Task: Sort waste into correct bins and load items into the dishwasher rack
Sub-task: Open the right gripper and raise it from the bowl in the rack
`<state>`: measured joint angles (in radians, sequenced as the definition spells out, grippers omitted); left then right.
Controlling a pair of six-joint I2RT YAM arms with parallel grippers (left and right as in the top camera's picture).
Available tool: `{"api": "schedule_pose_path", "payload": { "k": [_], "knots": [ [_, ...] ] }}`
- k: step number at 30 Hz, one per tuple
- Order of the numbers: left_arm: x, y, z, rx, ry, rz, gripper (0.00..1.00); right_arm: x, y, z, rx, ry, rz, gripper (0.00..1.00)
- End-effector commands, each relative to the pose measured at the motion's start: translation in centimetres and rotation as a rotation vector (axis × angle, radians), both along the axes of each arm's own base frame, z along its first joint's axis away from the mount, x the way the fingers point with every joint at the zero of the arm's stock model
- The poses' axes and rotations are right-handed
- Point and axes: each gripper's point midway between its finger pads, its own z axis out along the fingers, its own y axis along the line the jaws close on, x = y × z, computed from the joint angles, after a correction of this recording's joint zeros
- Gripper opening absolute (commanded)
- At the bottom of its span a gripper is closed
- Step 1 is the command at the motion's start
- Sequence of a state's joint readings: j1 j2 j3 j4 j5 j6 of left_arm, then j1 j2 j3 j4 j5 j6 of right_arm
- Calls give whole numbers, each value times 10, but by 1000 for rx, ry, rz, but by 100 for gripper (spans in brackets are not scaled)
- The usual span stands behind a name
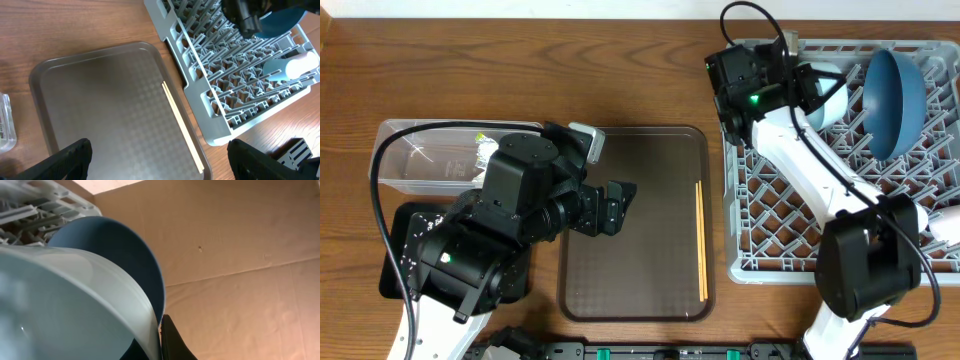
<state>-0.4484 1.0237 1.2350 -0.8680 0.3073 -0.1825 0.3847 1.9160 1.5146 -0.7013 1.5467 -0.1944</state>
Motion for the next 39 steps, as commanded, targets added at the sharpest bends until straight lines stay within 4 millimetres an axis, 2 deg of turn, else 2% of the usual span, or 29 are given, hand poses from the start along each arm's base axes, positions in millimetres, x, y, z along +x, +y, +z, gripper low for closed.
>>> {"api": "schedule_pose_path", "payload": {
  "k": [1,9,14,25,30,39],
  "knots": [
    [0,2,6,14,-28,-6,88,-2,2,-3,-52,37,-11,1],
    [0,2,5,18,-28,-9,88,-3,-13,-18,-68,80,-43,1],
    [0,2,5,19,-30,-11,88,-2,-11,-24,-71,93,-38,1],
    [-1,2,4,20,-27,-11,88,5,-11,-54,-110,190,-44,1],
    [-1,2,4,22,-23,-11,88,5,-15,-57,-109,195,-52,1],
    [-1,2,4,22,-23,-11,88,6,-9,-65,-82,215,-26,1]
  ]
}}
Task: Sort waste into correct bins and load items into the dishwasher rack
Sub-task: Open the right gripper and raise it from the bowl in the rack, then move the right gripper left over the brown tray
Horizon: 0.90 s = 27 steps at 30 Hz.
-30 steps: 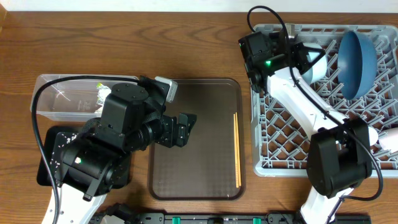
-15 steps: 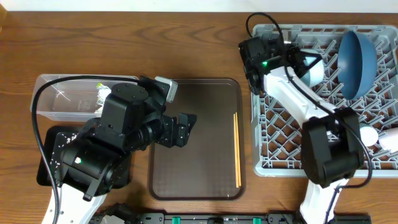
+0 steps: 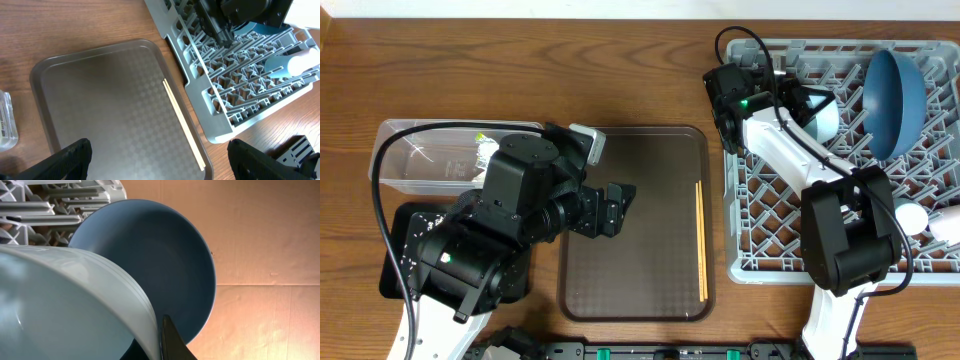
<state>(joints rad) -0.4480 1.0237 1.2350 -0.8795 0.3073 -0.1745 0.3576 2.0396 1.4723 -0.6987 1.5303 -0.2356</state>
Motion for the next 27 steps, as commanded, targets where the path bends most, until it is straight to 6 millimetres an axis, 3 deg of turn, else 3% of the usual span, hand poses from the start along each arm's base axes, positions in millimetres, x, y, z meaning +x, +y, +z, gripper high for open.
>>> {"api": "schedule_pose_path", "payload": {
  "k": [1,10,12,17,21,27],
  "knots": [
    [0,2,6,13,-29,-7,88,-2,-1,-5,-22,22,-3,1],
    [0,2,6,13,-29,-7,88,-10,1,-24,-19,94,15,3],
    [0,2,6,13,-29,-7,88,-10,4,-25,-20,93,23,14],
    [0,2,6,13,-29,-7,88,-9,20,-30,-5,135,69,63],
    [0,2,6,13,-28,-7,88,-8,31,-34,6,155,99,71],
    [0,2,5,14,-25,-7,88,-9,43,-34,0,162,127,74]
  ]
}}
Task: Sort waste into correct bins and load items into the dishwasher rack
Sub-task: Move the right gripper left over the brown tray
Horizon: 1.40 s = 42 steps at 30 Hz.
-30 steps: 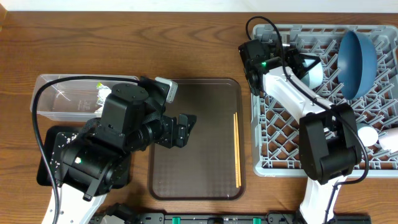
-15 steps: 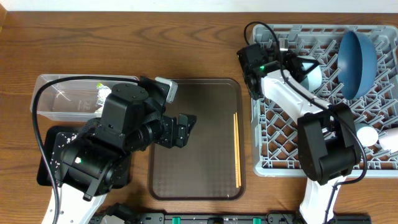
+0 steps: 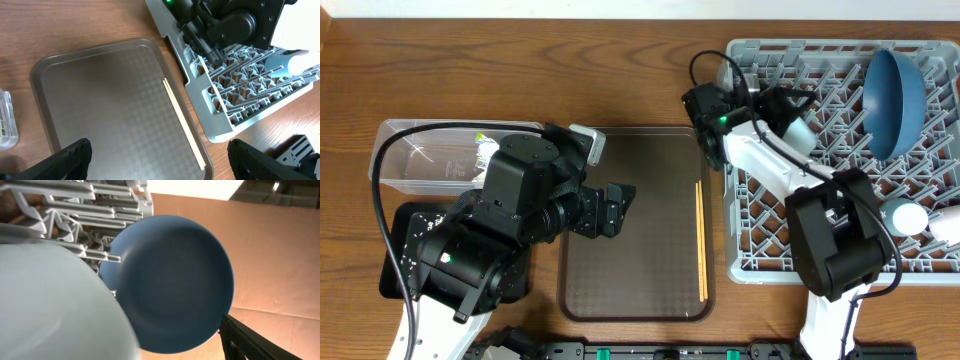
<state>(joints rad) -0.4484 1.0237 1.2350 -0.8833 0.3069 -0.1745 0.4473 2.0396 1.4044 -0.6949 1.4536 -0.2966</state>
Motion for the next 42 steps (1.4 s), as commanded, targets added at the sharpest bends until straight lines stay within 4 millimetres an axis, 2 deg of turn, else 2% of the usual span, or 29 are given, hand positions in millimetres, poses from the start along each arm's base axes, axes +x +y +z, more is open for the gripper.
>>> {"api": "schedule_pose_path", "payload": {
  "k": [1,7,15,22,27,31,35,39,42],
  "knots": [
    [0,2,6,13,-29,-7,88,-1,8,-4,-20,21,18,73],
    [0,2,5,14,-25,-7,88,-2,12,-2,-33,28,28,75],
    [0,2,5,14,-25,-7,88,-1,30,0,-7,8,71,78],
    [0,2,5,14,-25,-7,88,4,62,5,94,-19,150,79],
    [0,2,5,14,-25,-7,88,9,92,14,205,-47,223,80],
    [-1,2,5,14,-26,-7,88,10,120,15,348,-62,279,85],
    [-5,4,12,4,-48,-7,88,5,135,10,506,-48,282,86],
    [-16,11,33,-14,-146,-18,88,-8,151,0,732,9,234,84],
    [-21,32,51,7,-243,62,88,-23,175,-3,958,80,182,83]
  ]
}}
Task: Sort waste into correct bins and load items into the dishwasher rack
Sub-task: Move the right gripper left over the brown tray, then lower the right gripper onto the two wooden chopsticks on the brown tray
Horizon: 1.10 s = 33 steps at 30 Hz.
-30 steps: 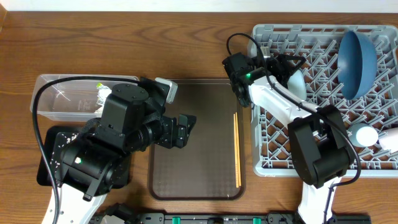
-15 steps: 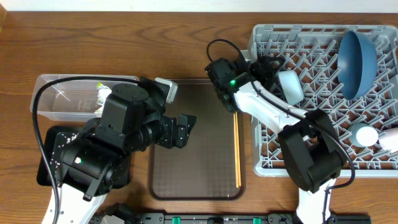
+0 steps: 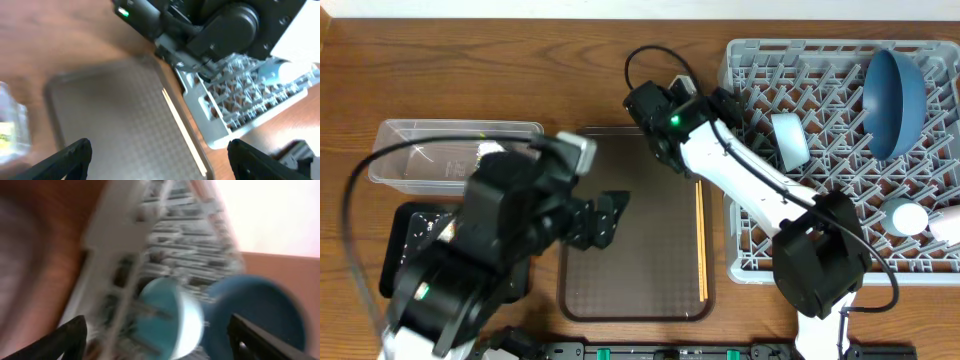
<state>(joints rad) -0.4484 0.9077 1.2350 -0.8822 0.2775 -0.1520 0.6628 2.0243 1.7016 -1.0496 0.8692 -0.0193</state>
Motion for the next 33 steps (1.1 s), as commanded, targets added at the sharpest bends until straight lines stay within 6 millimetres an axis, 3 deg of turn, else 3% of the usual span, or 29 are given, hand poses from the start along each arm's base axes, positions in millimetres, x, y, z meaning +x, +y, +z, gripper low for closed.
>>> {"api": "schedule_pose_path", "payload": {
  "k": [1,6,8,10,17,19,21,27,33],
  "knots": [
    [-7,28,28,34,-152,94,88,-14,44,12,416,48,-76,82],
    [-20,56,50,37,-265,196,88,-40,94,35,738,249,-52,75],
    [-26,59,55,22,-289,197,95,-51,110,47,839,324,-26,72],
    [-30,60,57,16,-299,198,100,-59,117,56,888,366,-12,71],
    [-31,61,57,17,-298,199,98,-92,129,59,953,522,-25,67],
    [-31,61,57,17,-298,199,98,-107,123,49,894,562,-56,57],
    [-31,61,57,17,-298,199,98,-115,116,38,840,562,-127,57],
    [-33,62,52,28,-279,197,98,-145,107,-29,719,605,-275,51],
    [-36,63,44,46,-249,194,98,-160,84,-83,676,623,-414,40]
  ]
}}
